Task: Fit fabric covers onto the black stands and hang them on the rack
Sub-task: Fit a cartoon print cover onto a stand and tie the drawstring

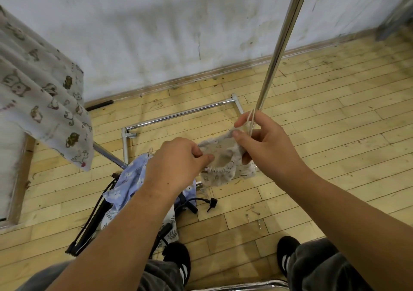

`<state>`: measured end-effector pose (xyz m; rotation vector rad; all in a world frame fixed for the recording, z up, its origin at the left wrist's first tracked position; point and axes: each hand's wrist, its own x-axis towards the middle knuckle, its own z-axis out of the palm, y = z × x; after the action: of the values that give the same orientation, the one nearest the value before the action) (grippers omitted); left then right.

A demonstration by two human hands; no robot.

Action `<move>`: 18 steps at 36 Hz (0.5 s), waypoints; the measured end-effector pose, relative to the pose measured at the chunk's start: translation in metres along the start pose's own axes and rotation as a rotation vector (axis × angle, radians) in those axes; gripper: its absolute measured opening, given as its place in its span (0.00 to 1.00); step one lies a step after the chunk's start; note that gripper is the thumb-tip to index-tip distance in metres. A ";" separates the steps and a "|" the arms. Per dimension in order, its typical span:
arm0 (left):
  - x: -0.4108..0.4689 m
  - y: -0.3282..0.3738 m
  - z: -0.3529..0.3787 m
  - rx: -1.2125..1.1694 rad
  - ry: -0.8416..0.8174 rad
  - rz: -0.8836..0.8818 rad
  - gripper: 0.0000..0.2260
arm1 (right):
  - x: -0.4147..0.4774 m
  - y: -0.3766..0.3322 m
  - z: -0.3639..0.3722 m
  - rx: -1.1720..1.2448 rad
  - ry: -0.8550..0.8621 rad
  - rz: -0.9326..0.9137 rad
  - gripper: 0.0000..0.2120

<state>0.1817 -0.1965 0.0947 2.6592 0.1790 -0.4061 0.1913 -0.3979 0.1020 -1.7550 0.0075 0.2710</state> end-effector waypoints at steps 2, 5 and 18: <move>0.001 -0.001 -0.002 -0.022 0.029 0.007 0.09 | 0.001 0.000 -0.001 0.034 -0.029 -0.020 0.04; 0.002 -0.004 -0.004 -0.050 0.021 0.026 0.10 | 0.003 0.003 -0.001 0.017 -0.052 -0.033 0.09; 0.007 -0.008 0.002 -0.056 -0.021 0.158 0.32 | 0.005 0.024 -0.001 -0.705 -0.109 0.018 0.21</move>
<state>0.1860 -0.1894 0.0877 2.5904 -0.0258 -0.3725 0.1926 -0.4034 0.0776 -2.4370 -0.1694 0.4154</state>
